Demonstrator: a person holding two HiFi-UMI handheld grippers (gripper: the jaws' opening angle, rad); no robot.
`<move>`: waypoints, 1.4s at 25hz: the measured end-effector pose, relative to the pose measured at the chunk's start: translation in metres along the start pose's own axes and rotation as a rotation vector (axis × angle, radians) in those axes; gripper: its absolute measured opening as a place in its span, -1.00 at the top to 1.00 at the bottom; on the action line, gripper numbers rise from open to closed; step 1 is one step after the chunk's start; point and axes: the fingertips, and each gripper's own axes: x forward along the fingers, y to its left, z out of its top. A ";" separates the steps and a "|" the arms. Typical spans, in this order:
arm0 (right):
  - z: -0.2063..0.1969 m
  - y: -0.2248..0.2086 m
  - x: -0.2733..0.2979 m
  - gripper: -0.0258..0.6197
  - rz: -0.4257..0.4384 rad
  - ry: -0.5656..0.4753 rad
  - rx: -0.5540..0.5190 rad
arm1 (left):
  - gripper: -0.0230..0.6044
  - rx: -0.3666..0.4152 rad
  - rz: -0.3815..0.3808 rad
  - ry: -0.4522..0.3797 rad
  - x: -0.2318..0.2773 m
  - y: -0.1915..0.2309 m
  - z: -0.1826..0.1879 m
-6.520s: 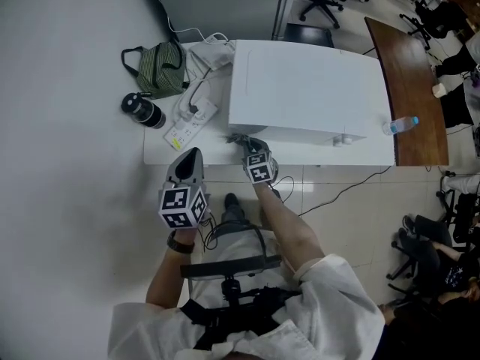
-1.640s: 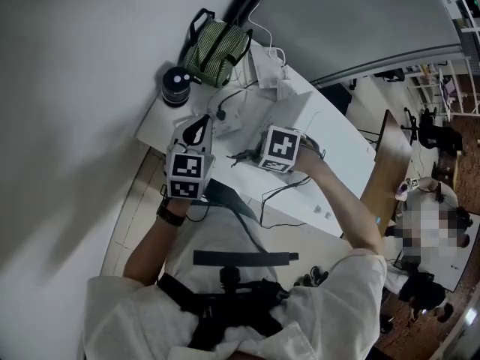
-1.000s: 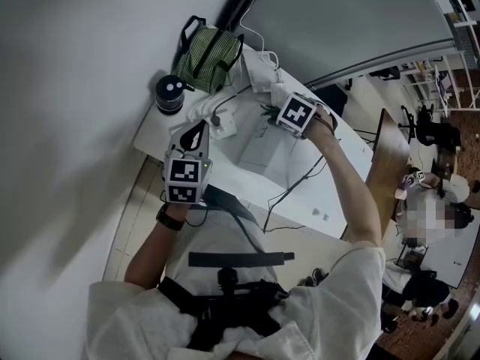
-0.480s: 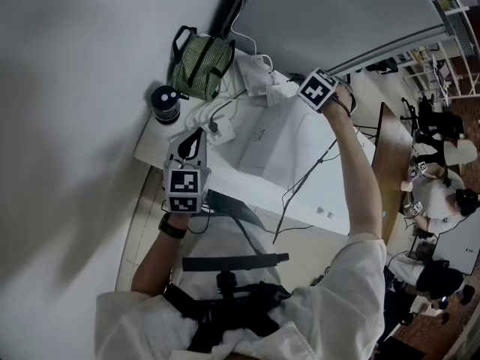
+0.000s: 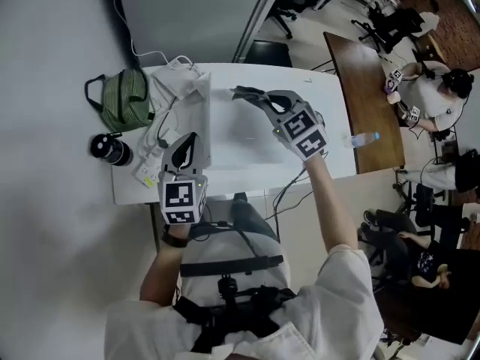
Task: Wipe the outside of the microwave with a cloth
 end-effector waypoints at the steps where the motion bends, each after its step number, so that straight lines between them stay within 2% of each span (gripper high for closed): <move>1: -0.014 -0.005 -0.025 0.87 -0.017 -0.052 0.068 | 0.85 0.028 -0.010 -0.014 0.009 -0.024 0.007; 3: -0.053 -0.021 -0.074 0.87 -0.051 -0.119 0.157 | 0.85 0.078 -0.021 -0.035 0.028 -0.076 0.018; 5: -0.106 -0.040 -0.117 0.87 -0.071 -0.123 0.181 | 0.85 0.100 -0.027 -0.030 0.047 -0.132 0.019; 7: -0.164 -0.062 -0.150 0.87 -0.082 -0.090 0.157 | 0.85 0.107 -0.015 -0.021 0.070 -0.185 0.015; 10: -0.239 -0.105 -0.189 0.87 -0.078 -0.056 0.076 | 0.85 0.129 0.053 -0.005 0.110 -0.262 0.009; 14: -0.321 -0.167 -0.243 0.87 -0.040 -0.036 0.000 | 0.85 0.159 0.107 0.035 0.157 -0.377 0.006; 17: -0.367 -0.215 -0.263 0.87 -0.018 -0.005 -0.006 | 0.85 0.140 0.112 0.057 0.183 -0.436 0.005; 22: -0.411 -0.295 -0.245 0.87 -0.038 0.084 -0.066 | 0.85 0.126 0.129 0.095 0.209 -0.465 0.003; 27: -0.456 -0.364 -0.195 0.87 -0.095 0.277 -0.184 | 0.85 0.114 0.132 0.083 0.241 -0.478 0.011; 31: -0.481 -0.370 -0.156 0.87 -0.037 0.383 -0.220 | 0.85 0.142 0.124 0.099 0.263 -0.495 0.013; 35: -0.491 -0.331 -0.141 0.87 0.092 0.421 -0.264 | 0.85 0.151 0.118 0.124 0.284 -0.505 0.014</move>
